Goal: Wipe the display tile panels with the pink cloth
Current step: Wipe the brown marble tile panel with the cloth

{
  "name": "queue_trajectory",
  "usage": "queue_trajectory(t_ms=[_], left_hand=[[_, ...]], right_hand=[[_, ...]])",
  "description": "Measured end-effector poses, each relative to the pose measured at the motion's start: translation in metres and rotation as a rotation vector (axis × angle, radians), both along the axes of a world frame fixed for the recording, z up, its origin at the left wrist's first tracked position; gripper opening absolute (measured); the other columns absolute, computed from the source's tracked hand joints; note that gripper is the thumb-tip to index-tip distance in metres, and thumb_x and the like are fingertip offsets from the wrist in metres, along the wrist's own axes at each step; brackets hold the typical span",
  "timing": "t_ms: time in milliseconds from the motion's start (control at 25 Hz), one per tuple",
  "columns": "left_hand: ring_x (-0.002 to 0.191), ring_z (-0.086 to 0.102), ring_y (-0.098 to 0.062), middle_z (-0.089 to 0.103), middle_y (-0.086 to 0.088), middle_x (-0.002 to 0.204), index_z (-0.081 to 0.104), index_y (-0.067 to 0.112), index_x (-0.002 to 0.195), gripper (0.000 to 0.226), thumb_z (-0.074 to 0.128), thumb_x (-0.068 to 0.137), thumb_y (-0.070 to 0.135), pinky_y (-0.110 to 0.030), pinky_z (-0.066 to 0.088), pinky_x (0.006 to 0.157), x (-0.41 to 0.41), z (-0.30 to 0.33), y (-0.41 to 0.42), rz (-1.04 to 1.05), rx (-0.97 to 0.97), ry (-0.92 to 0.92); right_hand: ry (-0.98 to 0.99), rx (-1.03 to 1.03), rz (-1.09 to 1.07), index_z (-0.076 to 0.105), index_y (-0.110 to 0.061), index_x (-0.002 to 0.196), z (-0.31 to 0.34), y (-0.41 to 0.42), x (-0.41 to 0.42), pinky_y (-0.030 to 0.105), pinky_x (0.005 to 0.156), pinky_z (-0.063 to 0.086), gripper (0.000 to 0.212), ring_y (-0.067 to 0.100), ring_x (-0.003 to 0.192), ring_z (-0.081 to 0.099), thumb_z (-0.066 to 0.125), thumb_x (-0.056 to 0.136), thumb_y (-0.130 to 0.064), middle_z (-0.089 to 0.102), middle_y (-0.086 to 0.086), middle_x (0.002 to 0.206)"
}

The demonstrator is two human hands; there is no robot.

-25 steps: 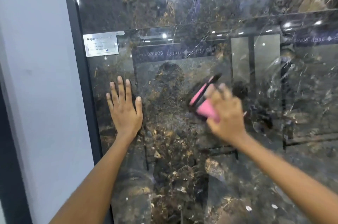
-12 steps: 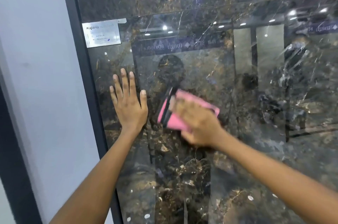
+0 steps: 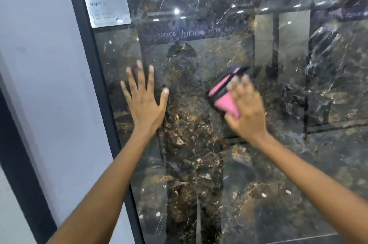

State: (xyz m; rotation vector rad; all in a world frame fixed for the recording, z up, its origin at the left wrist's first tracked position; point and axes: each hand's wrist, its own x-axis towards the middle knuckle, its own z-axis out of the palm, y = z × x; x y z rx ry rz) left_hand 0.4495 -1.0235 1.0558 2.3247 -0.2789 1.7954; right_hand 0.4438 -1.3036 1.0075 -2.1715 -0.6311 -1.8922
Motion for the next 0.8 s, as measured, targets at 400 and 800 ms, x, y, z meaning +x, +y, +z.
queue_trajectory(t_ms=[400,800], left_hand=[[0.150,-0.011,-0.025,-0.012,0.007,0.163,0.003,0.030,0.157,0.060,0.027,0.105,0.046,-0.054,-0.002,0.119,0.008,-0.147,0.007,0.018,0.056,-0.029],[0.150,-0.012,-0.023,-0.012,0.007,0.163,0.008,0.026,0.157,0.059,0.029,0.105,0.043,-0.053,-0.003,0.119,0.011,-0.149,0.007,-0.020,0.064,-0.064]], right_hand=[[-0.022,0.032,-0.107,0.041,-0.002,0.142,-0.010,-0.050,-0.011,0.030,0.116,0.022,0.072,0.037,0.138,0.033,0.064,0.074,-0.015,0.040,0.023,0.147],[0.087,-0.739,-0.001,0.006,-0.018,0.155,-0.163,0.002,-0.015,0.046,0.106,0.041,0.093,0.021,0.144,0.024,0.064,0.083,-0.015,0.023,0.006,0.157]])
